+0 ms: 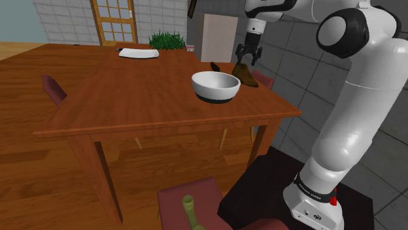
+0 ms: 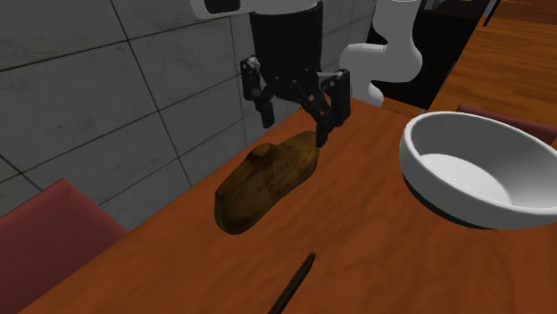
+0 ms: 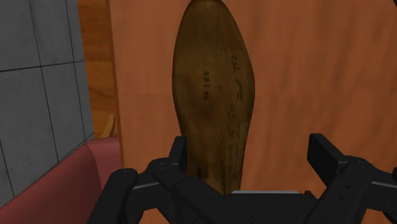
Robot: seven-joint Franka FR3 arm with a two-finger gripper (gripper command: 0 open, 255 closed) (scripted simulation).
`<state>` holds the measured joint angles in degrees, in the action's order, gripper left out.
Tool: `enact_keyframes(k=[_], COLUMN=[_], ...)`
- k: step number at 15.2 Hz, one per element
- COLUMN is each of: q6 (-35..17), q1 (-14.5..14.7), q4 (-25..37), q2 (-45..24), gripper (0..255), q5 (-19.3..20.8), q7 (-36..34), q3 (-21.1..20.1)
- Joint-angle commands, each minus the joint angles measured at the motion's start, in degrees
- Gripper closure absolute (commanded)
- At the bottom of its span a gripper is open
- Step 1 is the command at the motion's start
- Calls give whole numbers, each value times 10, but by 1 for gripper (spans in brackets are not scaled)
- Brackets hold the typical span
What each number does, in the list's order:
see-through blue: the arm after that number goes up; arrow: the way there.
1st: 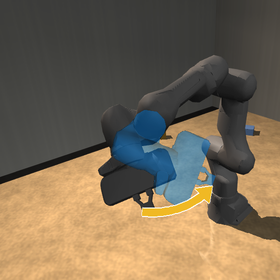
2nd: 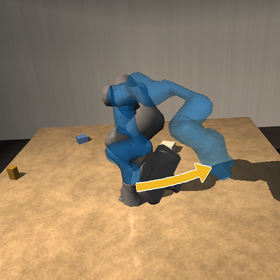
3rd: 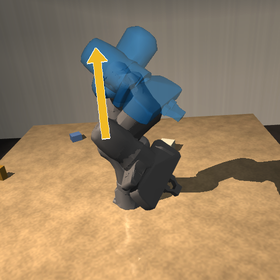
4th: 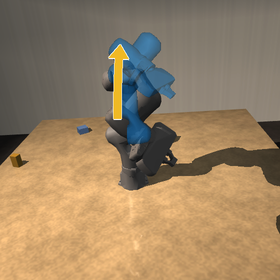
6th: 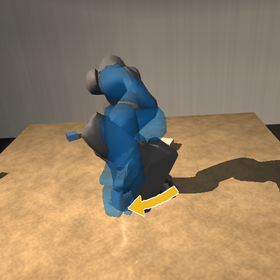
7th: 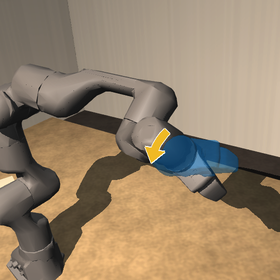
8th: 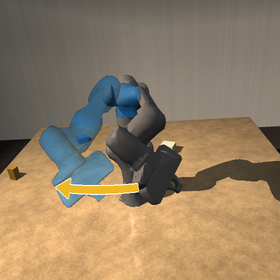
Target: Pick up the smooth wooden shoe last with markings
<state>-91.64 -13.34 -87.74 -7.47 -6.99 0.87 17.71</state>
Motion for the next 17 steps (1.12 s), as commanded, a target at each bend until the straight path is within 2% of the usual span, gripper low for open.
enact_keyframes(k=[1,2,11,12,17], q6=[16,23,-39,-39,-39], q1=[-17,-24,-20,-19,-19], q4=[50,72,2,0,0], q2=[-44,-61,-53,-52,-52], gripper=[0,0,0,255,255], q5=[-13,-19,-17,-16,-16], q7=[1,1,5,4,5], q3=[11,15,13,13,13])
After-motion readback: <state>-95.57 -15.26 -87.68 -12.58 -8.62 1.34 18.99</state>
